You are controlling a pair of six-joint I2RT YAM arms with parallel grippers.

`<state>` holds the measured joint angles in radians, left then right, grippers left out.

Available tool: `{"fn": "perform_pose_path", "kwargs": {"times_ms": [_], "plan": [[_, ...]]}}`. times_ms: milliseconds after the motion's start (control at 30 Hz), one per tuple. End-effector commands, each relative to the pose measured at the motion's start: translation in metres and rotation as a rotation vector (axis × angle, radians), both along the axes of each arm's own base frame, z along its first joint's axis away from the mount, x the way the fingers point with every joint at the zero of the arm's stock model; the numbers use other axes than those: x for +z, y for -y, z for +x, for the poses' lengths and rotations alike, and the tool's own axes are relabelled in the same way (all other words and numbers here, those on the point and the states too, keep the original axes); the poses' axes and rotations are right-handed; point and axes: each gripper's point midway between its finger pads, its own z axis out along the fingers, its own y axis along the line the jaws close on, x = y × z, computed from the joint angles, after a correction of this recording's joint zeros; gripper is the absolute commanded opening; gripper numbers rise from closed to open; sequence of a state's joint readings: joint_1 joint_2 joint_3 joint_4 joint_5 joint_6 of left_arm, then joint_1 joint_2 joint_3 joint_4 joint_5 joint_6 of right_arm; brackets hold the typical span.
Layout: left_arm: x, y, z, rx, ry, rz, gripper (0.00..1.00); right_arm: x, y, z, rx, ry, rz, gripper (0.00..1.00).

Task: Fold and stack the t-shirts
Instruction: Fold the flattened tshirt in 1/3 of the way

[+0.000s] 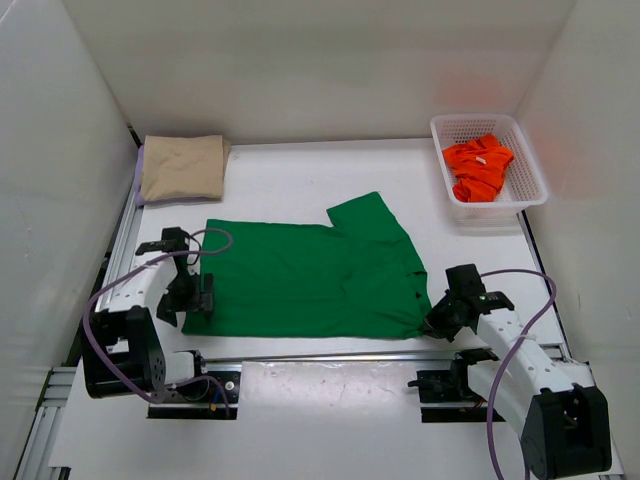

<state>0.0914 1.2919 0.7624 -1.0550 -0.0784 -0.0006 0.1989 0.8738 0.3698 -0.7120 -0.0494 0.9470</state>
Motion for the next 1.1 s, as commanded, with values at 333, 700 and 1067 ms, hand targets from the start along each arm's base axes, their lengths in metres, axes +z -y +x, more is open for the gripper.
{"fn": "perform_pose_path", "kwargs": {"times_ms": [333, 700, 1067], "plan": [[-0.052, -0.009, 0.002, 0.014, -0.054, 0.03, 0.72, -0.02, 0.023, -0.023, -0.014, -0.08, -0.123, 0.0], [-0.017, -0.022, -0.012, 0.027, -0.002, 0.112, 0.1, 0.01, 0.039, -0.039, -0.145, -0.059, -0.245, 0.0], [-0.021, -0.027, -0.051, 0.022, -0.097, 0.161, 0.39, 0.022, 0.036, -0.041, -0.132, -0.047, -0.264, 0.32]]}}
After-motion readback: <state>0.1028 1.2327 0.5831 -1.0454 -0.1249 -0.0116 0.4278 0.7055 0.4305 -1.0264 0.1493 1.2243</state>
